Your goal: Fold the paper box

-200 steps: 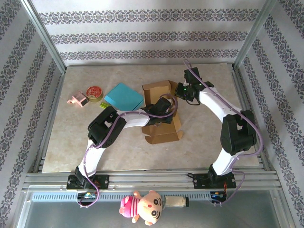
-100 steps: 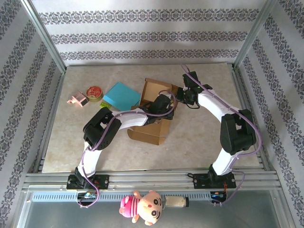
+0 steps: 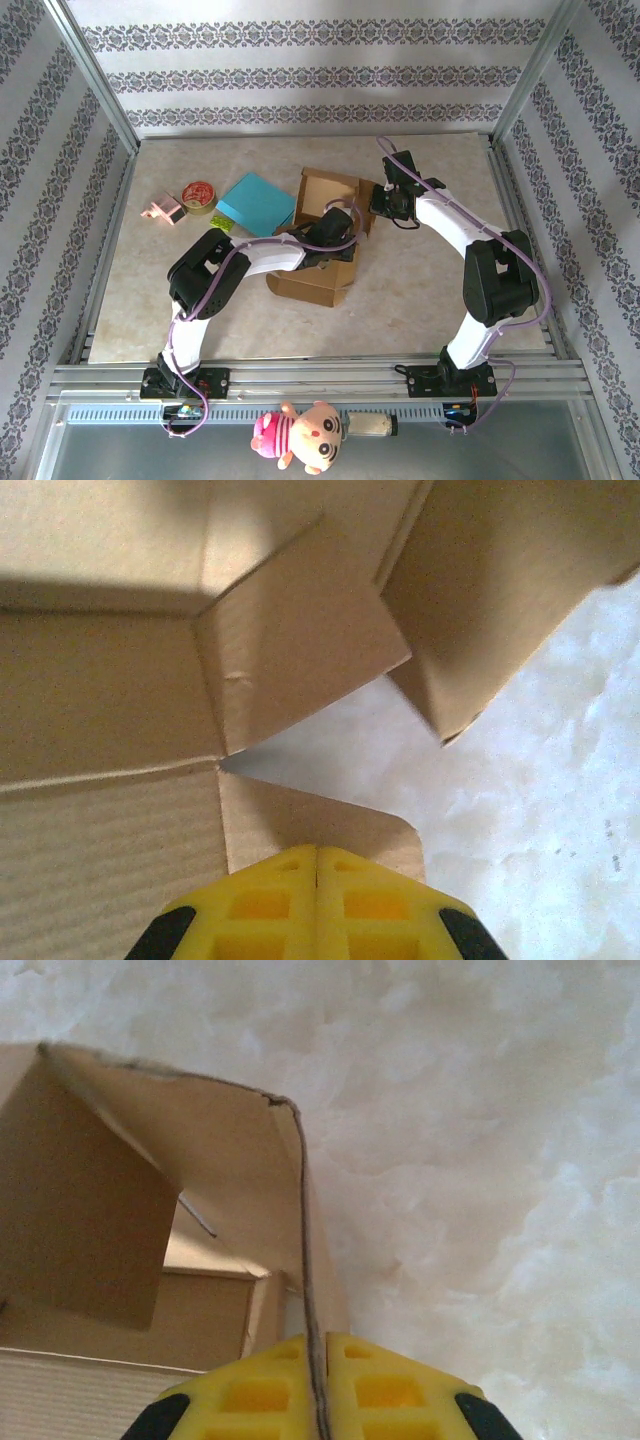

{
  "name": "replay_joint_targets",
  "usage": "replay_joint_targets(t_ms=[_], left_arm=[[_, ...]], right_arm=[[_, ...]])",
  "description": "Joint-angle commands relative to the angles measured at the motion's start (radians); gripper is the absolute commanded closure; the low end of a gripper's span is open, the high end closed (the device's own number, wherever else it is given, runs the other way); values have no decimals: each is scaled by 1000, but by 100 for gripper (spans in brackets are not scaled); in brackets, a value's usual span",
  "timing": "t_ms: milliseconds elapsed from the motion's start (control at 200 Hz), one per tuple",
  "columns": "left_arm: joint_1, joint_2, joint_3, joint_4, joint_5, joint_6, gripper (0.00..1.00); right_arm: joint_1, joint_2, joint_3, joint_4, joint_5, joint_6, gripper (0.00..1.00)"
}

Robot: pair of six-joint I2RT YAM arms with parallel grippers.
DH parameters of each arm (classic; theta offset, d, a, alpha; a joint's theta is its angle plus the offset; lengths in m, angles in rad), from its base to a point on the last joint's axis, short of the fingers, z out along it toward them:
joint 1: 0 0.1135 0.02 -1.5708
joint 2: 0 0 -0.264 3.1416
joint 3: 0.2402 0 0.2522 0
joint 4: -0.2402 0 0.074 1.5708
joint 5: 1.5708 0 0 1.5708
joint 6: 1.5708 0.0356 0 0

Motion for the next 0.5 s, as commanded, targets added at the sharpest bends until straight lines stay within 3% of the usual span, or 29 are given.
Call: replay_joint_targets(t_ms=[0, 160, 380, 495], left_arm=[[-7, 11, -10, -116, -24, -43, 100], [-6, 57, -35, -43, 19, -61, 100], [-7, 140, 46, 74, 90, -99, 100], [-5, 158, 85, 87, 83, -95, 100]], right_arm=[[12, -23, 34, -28, 34, -17, 90], [34, -21, 72, -83, 28, 12, 90], [65, -51, 50, -110, -34, 203, 90], [93, -66, 20, -96, 11, 217, 90]])
